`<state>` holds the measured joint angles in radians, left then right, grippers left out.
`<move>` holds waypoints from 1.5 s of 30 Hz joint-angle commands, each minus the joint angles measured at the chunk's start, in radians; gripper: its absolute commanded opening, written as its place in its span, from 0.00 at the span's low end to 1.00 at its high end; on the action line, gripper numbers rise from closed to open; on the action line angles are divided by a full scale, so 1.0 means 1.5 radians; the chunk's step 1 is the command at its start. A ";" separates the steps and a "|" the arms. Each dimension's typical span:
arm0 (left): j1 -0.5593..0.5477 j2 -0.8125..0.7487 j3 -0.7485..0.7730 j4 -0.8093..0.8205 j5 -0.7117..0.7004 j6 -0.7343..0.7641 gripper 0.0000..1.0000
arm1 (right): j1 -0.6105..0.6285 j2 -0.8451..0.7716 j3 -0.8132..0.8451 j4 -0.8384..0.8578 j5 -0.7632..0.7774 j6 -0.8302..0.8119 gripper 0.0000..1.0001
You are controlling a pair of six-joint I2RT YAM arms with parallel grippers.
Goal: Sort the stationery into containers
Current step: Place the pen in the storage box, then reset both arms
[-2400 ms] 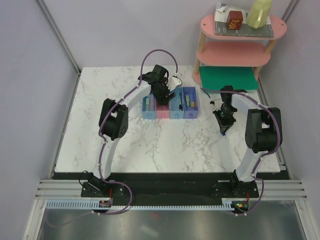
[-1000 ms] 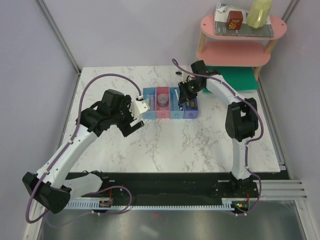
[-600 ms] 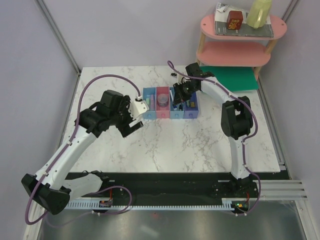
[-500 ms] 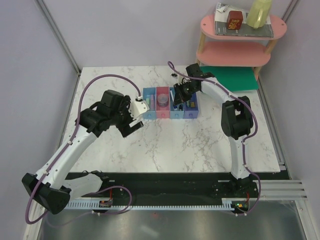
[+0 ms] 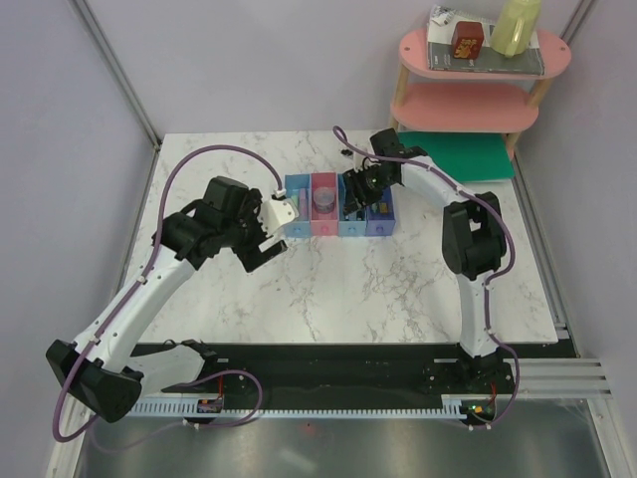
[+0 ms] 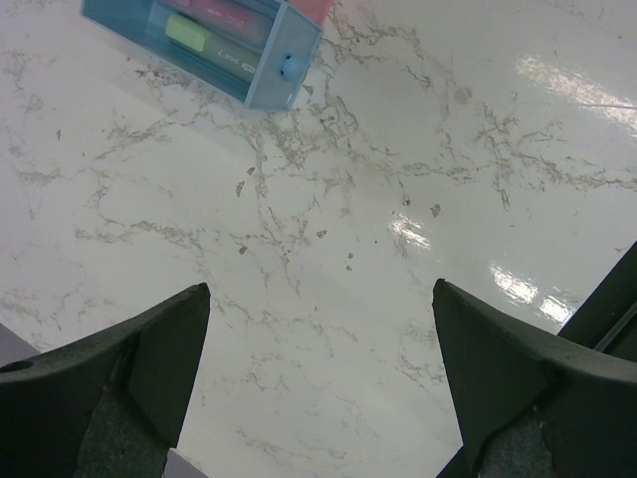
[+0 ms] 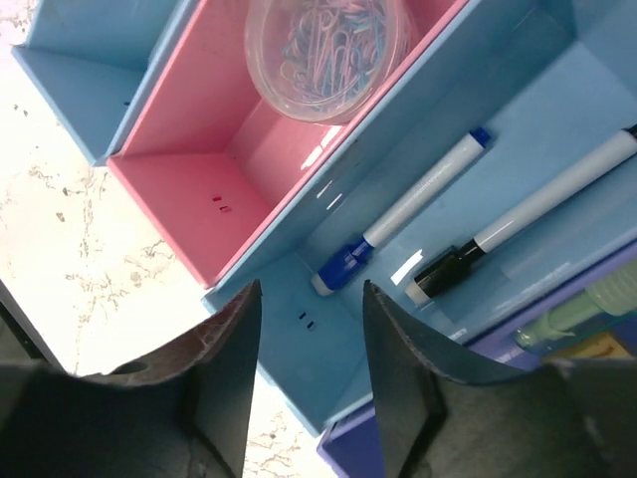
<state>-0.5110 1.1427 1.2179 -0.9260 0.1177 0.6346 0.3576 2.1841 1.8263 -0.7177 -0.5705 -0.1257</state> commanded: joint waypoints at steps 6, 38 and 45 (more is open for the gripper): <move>0.002 0.014 0.051 0.011 0.028 -0.025 1.00 | -0.002 -0.153 0.039 -0.024 0.048 -0.090 0.79; 0.415 -0.114 -0.021 0.079 0.301 -0.126 1.00 | -0.235 -0.807 -0.206 -0.261 0.228 -0.281 0.98; 0.416 -0.127 -0.036 0.092 0.301 -0.134 1.00 | -0.235 -0.798 -0.207 -0.232 0.223 -0.248 0.98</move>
<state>0.1055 0.9787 1.1767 -0.8398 0.5323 0.4572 0.0090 0.9836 1.5093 -1.1099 -0.2298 -0.5438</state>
